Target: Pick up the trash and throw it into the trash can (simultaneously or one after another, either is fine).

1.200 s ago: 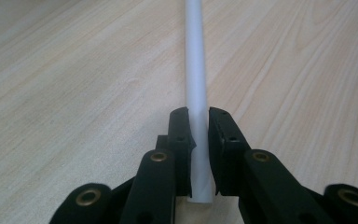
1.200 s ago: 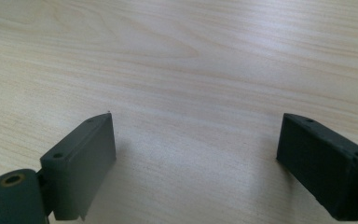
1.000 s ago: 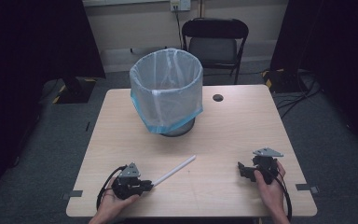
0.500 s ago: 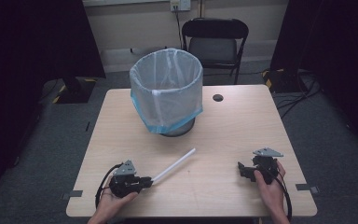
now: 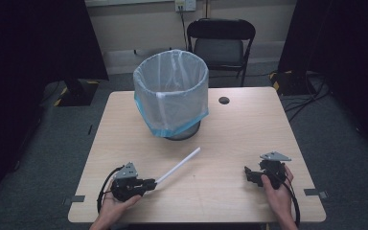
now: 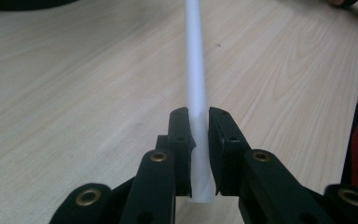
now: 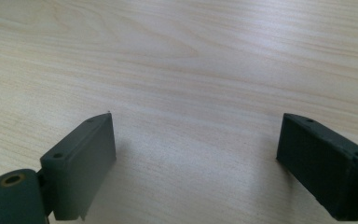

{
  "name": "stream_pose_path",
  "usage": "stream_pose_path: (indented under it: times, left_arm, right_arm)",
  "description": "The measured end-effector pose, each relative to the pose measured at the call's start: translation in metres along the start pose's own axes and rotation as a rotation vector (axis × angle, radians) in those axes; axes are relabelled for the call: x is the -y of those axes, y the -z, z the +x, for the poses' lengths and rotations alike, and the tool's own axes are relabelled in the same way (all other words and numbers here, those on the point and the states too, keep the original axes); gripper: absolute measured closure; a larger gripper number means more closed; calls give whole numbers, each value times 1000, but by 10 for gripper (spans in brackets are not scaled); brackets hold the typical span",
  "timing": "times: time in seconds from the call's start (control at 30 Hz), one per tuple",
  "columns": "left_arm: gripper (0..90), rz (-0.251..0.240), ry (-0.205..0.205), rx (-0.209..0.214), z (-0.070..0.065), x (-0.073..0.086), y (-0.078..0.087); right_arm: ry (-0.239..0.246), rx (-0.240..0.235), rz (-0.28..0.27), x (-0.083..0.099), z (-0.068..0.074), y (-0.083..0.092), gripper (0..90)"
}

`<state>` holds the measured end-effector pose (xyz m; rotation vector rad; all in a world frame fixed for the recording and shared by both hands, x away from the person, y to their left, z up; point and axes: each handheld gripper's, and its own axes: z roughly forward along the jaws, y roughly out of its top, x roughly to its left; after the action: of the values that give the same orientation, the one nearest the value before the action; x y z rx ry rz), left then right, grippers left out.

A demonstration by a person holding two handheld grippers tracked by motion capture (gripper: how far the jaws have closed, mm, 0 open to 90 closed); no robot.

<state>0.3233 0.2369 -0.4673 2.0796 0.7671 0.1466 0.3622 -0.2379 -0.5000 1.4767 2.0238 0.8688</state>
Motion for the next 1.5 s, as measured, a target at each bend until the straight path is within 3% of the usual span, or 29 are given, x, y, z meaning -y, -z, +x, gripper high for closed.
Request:
stream_pose_path:
  times: [0.23,0.53,0.93,1.27,1.5]
  left_arm:
    - [800,-30,-9,-14,-1,-3,6]
    - [799,-72,-9,4,-3,-10,11]
    - [799,-136,-28,-10,0,-30,20]
    - [799,-222,-46,-9,1,-55,35]
    - [800,-247,-74,-16,1,-68,43]
  right_arm:
    - [0,0,0,0,0,0,106]
    - [0,0,0,0,0,0,106]
    - [0,0,0,0,0,0,106]
    - [0,0,0,0,0,0,106]
    - [0,0,0,0,0,0,106]
